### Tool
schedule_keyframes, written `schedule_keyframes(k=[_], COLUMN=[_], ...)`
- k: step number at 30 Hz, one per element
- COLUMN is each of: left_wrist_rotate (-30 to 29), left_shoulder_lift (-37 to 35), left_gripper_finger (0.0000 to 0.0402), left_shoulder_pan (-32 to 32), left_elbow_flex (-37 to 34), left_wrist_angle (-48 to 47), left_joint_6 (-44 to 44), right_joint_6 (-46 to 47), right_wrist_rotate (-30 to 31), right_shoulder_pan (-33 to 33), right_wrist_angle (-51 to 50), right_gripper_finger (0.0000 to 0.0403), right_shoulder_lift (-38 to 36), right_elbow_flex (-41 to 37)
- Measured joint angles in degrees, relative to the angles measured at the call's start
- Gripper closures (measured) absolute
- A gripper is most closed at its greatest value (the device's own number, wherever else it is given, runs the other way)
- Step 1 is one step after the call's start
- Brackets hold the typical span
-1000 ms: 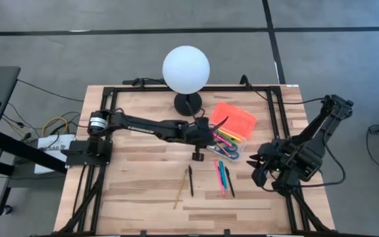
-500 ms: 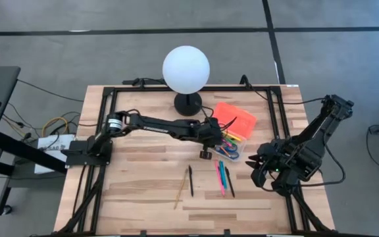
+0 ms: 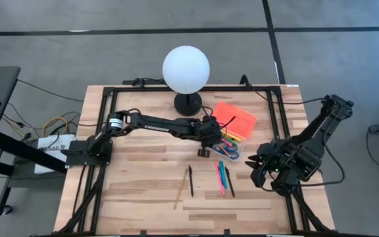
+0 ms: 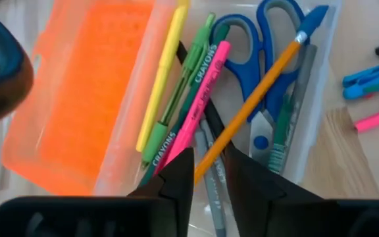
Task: Pick & place school supplies into a supply box
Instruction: Put the black pen into the orange supply box
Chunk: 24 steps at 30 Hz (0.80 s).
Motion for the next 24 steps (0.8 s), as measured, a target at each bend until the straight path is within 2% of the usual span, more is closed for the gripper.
schedule_keyframes(k=[3,8,14,21,24], left_wrist_rotate=[-1.1,-0.9,4.6,8.6,9.7], left_shoulder_lift=[0.0,0.0,-0.1,-0.1,-0.1], left_gripper_finger=[0.0307,0.0303,0.0310,0.0313,0.0313], left_shoulder_pan=[-0.1,-0.2,-0.8,-2.6,-4.1], left_elbow_flex=[0.9,7.5,15.9,17.0,16.0], left_wrist_angle=[-1.1,-11.5,-27.3,-40.9,-42.4], left_joint_6=[-1.7,-6.0,-14.2,-20.0,-21.3], right_joint_6=[0.6,3.5,4.5,19.5,23.6], right_wrist_rotate=[-0.4,-2.6,-8.0,-14.1,-15.8], right_shoulder_pan=[0.0,0.5,0.5,-0.9,-1.9], right_wrist_angle=[0.2,2.0,7.2,6.8,7.9], right_gripper_finger=[0.0296,0.0296,0.0296,0.0296,0.0296], right_shoulder_lift=[0.2,2.5,8.9,16.0,18.3], right_elbow_flex=[0.0,0.0,0.0,0.0,0.0])
